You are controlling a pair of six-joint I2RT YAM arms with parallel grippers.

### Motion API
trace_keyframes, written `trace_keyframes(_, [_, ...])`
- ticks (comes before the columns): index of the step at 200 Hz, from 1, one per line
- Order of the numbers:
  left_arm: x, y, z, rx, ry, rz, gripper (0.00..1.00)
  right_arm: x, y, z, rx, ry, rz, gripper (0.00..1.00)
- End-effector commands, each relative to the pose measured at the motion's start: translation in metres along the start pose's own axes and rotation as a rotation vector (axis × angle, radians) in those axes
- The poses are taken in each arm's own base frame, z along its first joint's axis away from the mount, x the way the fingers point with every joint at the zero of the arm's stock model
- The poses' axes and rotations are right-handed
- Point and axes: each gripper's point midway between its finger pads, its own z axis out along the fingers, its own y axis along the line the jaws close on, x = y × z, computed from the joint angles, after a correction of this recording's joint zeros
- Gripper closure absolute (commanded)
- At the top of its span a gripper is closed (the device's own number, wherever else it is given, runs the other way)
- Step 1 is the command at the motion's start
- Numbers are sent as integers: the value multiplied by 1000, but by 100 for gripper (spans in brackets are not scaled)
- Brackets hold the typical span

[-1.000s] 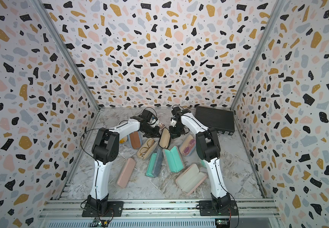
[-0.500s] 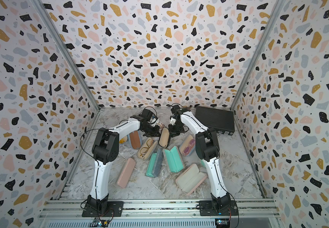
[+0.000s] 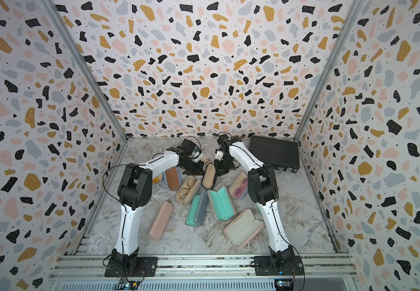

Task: Close the glasses case
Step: Close the glasses case at the center of the board.

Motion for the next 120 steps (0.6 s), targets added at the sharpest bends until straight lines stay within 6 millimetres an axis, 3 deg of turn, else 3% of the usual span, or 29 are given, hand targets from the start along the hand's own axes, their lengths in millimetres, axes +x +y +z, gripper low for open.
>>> trace_keyframes(1, [-8,-45,4,122,-29,108,100,-5,43,-4,-117,-22,-91,100])
trace_keyframes(120, [-7,-43,8,122,-25,125,100,-4,48,1,-155,-3,-179,100])
